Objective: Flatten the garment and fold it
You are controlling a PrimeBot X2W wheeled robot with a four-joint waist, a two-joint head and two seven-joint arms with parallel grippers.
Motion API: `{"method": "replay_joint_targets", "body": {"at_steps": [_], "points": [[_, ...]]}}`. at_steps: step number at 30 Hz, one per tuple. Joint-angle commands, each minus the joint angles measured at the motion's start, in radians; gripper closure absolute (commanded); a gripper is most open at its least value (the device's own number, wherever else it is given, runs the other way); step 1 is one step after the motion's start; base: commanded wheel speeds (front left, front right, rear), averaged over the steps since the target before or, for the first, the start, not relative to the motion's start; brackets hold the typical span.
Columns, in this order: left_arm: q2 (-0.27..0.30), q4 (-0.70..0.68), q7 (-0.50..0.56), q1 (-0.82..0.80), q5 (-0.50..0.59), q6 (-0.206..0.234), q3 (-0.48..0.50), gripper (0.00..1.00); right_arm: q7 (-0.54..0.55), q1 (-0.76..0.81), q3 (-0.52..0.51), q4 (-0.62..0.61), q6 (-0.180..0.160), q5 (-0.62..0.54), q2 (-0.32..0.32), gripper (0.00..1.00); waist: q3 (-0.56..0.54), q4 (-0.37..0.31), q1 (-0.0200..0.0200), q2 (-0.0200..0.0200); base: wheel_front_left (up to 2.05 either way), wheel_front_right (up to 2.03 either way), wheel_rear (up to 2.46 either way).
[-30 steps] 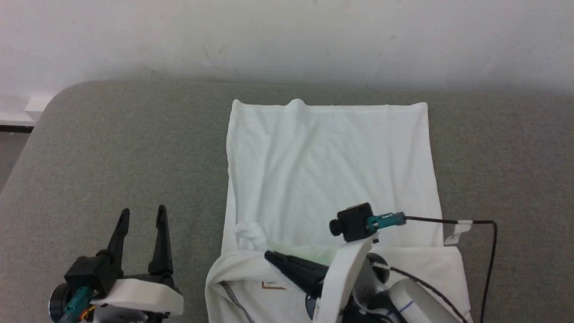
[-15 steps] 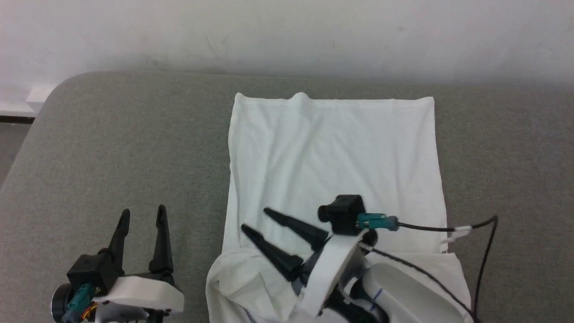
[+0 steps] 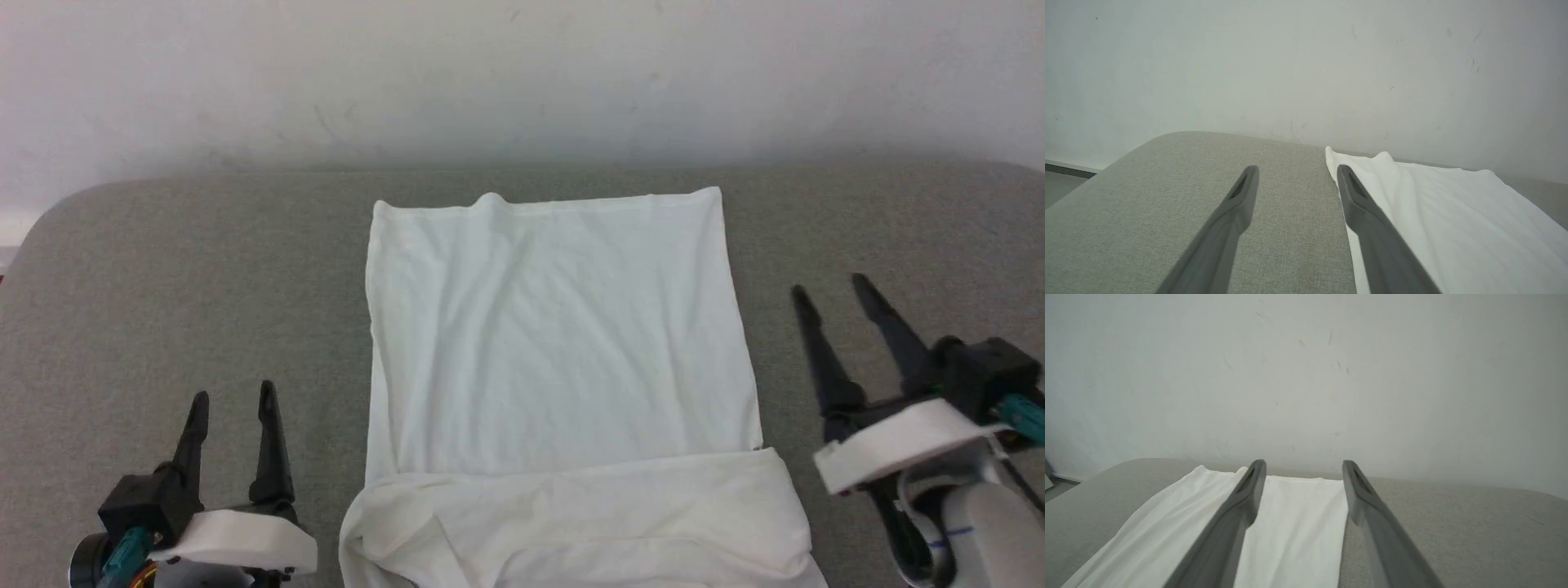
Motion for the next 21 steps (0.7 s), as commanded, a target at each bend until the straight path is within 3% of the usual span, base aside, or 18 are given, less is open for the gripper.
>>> {"method": "replay_joint_targets", "body": {"at_steps": [1,5,9,14,21], "points": [[0.008,-0.006,0.001,0.009,-0.005,0.008,0.006,0.0,0.017,0.03,-0.036,-0.036,-0.001,-0.02,0.007,0.0,0.0,-0.021,0.0001,0.0,0.0,0.0,0.0],[0.017,-0.014,0.01,-0.009,-0.007,0.015,0.012,0.0,0.095,0.133,-0.171,-0.194,-0.001,-0.074,0.022,0.0,0.024,-0.055,0.0001,0.0,0.0,0.0,0.0],[0.033,-0.017,0.043,-0.074,-0.022,0.006,0.011,0.0,0.157,0.188,-0.232,-0.315,-0.001,-0.081,0.043,0.0,0.072,-0.098,0.0001,0.0,0.0,0.0,0.0],[0.083,0.006,0.165,-0.257,-0.033,-0.026,-0.014,0.0,0.197,0.203,-0.256,-0.386,-0.001,-0.068,0.062,0.0,0.153,-0.137,0.0001,0.0,0.0,0.0,0.0],[0.175,0.146,0.462,-0.595,-0.098,-0.093,-0.051,0.0,0.188,0.164,-0.224,-0.407,-0.001,-0.046,0.072,0.0,0.289,-0.197,0.0001,0.0,0.0,0.0,0.0]]}}
